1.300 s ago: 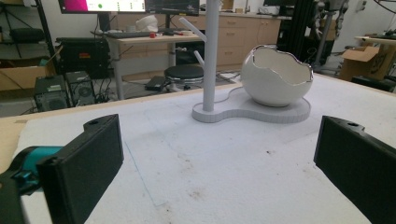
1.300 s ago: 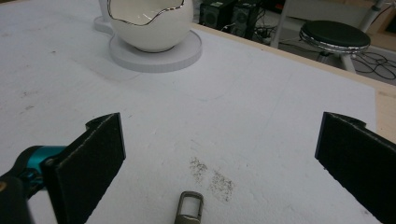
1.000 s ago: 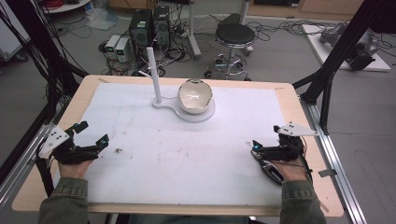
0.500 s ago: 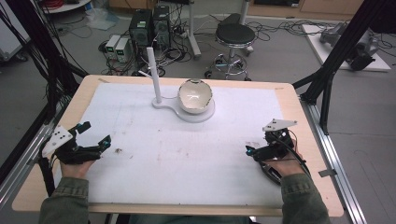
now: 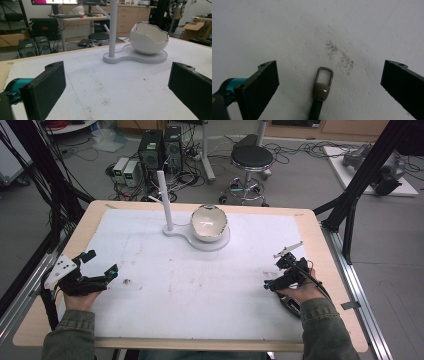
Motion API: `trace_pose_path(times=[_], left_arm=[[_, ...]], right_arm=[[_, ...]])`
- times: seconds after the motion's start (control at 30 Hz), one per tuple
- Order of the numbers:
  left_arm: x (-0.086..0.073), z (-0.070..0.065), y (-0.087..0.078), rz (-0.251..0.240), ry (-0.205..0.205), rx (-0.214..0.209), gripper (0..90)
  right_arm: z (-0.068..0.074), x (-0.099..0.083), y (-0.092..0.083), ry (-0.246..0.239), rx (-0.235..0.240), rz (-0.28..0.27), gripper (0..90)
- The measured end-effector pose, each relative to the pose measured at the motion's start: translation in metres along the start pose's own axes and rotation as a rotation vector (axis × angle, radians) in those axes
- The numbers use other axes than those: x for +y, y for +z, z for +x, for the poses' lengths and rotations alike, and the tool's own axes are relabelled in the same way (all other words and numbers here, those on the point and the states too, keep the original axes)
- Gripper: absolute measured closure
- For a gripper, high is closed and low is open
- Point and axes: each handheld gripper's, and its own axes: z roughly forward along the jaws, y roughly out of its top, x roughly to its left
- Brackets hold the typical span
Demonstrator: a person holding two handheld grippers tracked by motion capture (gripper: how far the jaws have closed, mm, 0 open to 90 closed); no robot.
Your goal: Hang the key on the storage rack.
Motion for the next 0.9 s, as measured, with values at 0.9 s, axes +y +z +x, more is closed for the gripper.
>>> trace_pose_path(times=[0.9], left_arm=[[0.001,0.001,-0.001,-0.002,0.005,0.019,1.8]], right_arm=[[0.001,0.008,0.020,0.068,-0.006,0.216,27.0]])
